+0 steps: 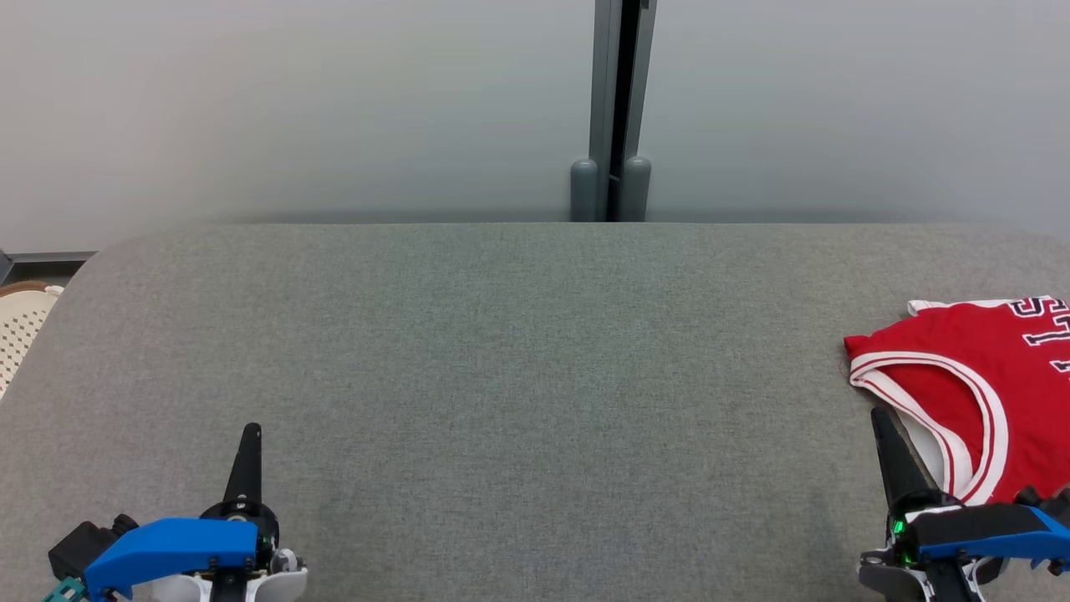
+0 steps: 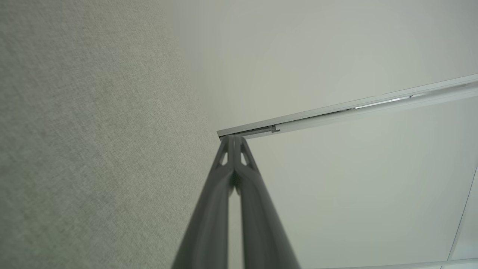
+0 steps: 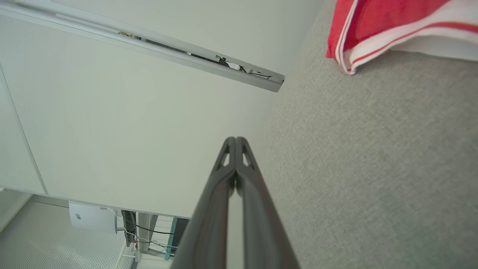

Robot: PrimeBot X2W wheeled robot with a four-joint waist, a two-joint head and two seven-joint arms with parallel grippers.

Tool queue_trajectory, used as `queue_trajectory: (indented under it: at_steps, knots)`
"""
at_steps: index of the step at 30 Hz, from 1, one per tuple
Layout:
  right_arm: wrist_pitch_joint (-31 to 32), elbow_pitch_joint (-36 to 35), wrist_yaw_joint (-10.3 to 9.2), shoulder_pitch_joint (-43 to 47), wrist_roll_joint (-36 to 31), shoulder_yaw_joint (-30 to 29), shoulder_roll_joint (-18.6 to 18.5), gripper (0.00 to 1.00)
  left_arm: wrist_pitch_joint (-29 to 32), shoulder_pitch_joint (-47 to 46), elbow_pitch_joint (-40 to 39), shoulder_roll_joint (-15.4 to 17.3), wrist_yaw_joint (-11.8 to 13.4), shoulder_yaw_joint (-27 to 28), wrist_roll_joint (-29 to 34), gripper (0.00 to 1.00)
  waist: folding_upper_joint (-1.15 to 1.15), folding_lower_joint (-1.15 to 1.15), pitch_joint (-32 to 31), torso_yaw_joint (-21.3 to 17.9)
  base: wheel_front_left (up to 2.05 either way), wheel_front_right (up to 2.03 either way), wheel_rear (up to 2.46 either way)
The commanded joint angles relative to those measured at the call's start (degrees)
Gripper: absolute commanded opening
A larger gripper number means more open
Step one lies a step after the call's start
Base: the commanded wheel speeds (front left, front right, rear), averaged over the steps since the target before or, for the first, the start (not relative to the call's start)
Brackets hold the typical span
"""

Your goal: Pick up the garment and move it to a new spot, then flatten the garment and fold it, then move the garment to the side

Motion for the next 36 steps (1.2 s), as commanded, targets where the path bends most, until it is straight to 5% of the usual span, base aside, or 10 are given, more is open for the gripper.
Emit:
queue_trajectory:
  at_steps: [1,36]
  knots:
    - [0.41,-0.71,0.02,-1.27,1.47,-0.22,-0.24,0.0,0.45,-1.29,-0.61,0.08,-0.53,0.39,-1.22,0.0,0.0,0.0,0.0,0.01,0.0,0.0,0.0]
    - [4.34,-2.47,0.02,-1.77,17.1,-1.42,-0.28,0.0,4.37,-2.74,-1.82,-0.68,-2.41,3.86,-14.4,0.0,0.0,0.0,-0.05,0.24,0.0,0.0,0.0]
